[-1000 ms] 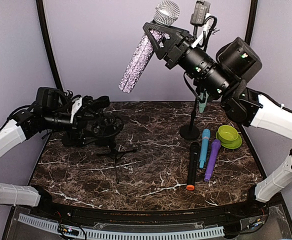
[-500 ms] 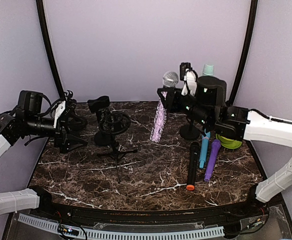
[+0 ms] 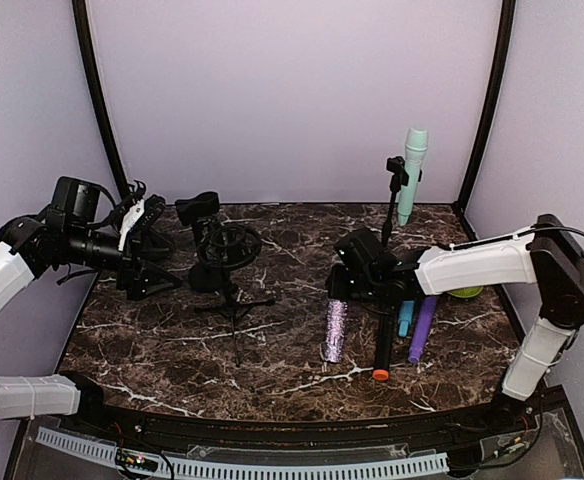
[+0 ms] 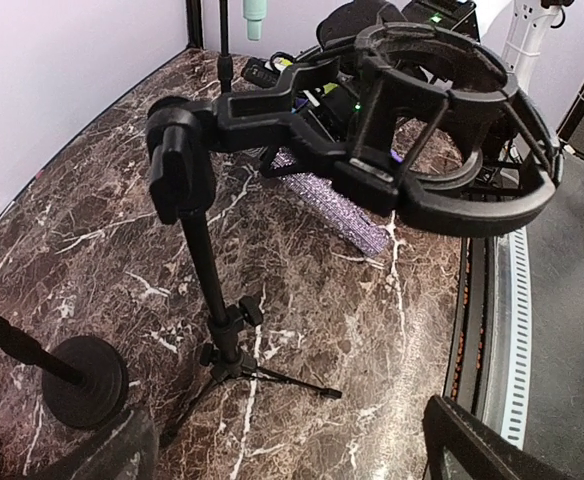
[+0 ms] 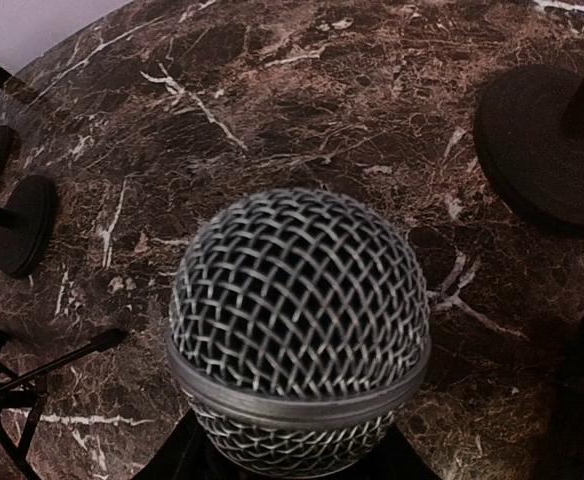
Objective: Remove the microphone from the stand
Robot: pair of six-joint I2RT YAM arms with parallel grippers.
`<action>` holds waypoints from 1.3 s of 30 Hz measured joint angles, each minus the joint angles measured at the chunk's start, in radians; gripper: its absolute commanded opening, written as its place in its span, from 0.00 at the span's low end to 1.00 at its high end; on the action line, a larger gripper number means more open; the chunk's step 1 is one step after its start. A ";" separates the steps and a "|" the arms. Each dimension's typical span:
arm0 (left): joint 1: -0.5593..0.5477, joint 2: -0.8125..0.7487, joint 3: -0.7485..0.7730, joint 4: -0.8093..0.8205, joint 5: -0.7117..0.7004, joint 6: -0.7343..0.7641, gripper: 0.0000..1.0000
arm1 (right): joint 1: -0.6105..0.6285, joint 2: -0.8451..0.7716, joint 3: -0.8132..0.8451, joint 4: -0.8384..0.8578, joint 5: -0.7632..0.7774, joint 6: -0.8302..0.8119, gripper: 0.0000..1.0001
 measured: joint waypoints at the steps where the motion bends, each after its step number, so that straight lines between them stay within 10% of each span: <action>1: 0.000 0.007 0.000 0.000 0.001 -0.001 0.94 | -0.006 0.027 0.018 -0.008 -0.006 0.011 0.06; 19: 0.005 0.042 -0.022 0.010 0.015 -0.006 0.97 | -0.023 0.063 -0.031 -0.101 0.062 0.141 0.82; 28: 0.047 0.098 -0.011 0.009 0.015 -0.006 0.96 | 0.038 0.000 -0.008 -0.127 0.148 0.079 0.76; 39: 0.129 0.124 0.010 0.006 0.027 0.000 0.96 | 0.159 0.058 0.051 0.430 -0.209 -0.157 0.74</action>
